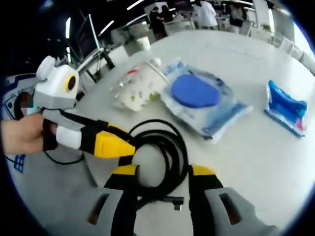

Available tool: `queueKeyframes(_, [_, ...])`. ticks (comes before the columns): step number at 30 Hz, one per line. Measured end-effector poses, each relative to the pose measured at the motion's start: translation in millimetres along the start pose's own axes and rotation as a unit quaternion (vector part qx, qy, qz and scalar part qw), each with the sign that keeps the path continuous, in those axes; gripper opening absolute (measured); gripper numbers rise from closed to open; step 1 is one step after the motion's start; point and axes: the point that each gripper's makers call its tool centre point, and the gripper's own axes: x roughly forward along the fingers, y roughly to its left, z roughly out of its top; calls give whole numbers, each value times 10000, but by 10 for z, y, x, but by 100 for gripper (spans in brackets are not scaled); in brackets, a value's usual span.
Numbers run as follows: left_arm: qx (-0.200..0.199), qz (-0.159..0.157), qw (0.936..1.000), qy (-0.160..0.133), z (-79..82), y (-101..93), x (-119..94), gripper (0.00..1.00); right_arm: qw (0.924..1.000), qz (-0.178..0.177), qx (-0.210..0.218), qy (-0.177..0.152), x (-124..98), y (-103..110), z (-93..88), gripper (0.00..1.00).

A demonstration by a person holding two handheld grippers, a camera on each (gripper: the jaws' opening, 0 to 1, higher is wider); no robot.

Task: Arrange the tabletop items into an orderly group along one side of the table until the central work area is clear of visible clutter.

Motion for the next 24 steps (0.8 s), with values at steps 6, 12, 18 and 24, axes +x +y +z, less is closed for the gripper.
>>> queueKeyframes(6, [-98, 195, 9998, -7, -6, 68, 0, 18, 9994, -345, 78, 54, -17, -171, -20, 14])
queueKeyframes(12, [-376, 301, 9988, 53, -52, 129, -7, 9, 9995, -272, 164, -32, -26, -172, -18, 10])
queueKeyframes(18, [-72, 439, 9989, 175, -117, 120, -67, 0, 9995, -238, 165, -151, -84, -163, -18, 6])
queueKeyframes(24, [-251, 343, 9991, 25, -151, 65, -114, 0, 9992, -222, 288, -183, -148, -166, -86, 4])
